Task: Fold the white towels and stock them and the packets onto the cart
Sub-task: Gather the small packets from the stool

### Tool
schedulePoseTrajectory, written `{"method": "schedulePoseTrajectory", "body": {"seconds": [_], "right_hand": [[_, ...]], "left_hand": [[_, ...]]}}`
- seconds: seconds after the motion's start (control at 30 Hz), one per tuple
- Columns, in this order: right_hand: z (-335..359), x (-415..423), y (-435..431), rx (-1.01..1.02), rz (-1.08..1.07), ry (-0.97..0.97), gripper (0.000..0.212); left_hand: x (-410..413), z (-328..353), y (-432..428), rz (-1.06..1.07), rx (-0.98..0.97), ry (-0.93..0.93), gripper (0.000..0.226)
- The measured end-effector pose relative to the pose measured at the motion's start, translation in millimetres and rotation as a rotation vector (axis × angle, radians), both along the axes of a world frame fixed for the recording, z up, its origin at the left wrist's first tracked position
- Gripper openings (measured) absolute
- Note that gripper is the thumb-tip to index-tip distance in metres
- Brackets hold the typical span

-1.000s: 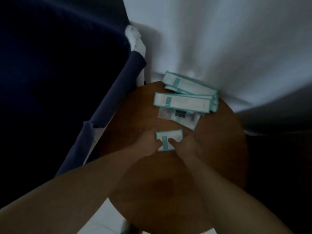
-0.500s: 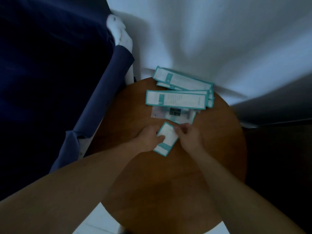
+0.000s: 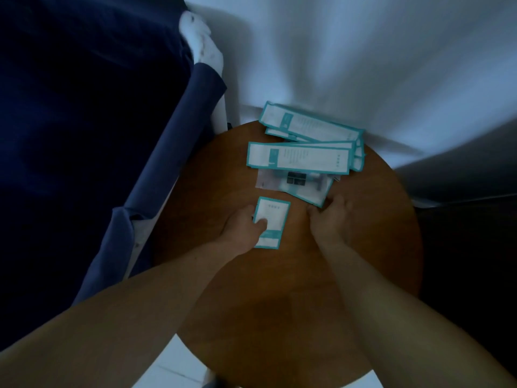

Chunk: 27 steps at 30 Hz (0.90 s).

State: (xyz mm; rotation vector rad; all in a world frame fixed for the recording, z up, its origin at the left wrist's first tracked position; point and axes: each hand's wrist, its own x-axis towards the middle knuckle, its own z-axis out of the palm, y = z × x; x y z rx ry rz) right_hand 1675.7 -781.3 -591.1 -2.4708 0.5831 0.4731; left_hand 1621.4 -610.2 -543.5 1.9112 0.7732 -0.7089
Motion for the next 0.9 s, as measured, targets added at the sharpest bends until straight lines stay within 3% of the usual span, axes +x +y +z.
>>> {"method": "schedulePoseTrajectory", "body": {"seconds": [0.13,0.23,0.57,0.7,0.8,0.9], "right_hand": [[-2.7,12.9,5.9,0.081,-0.101,0.007,0.066],[-6.4,25.0,9.8,0.025,-0.100,0.054,0.071],[-11.7,9.1,-5.9,0.220,-0.162,0.115,0.024],[-7.9,-8.6,-12.9,0.291,-0.194,0.233,0.031],[-6.9,-35.3,-18.9,0.417,-0.212,0.415,0.020],[-9.7,-50.6,-28.6,0.283,-0.070,0.403,0.029]], "left_hand": [[-2.1,2.9,-5.6,-0.014,0.029,0.014,0.030],[-2.8,1.7,-8.3,-0.002,0.025,0.008,0.028],[-3.9,-0.5,-5.1,0.052,0.007,0.042,0.029],[0.1,3.2,-5.4,0.109,-0.027,0.056,0.030],[1.4,4.7,-5.7,0.172,-0.056,0.044,0.029],[0.9,7.4,-6.2,0.194,-0.064,0.055,0.031]]}}
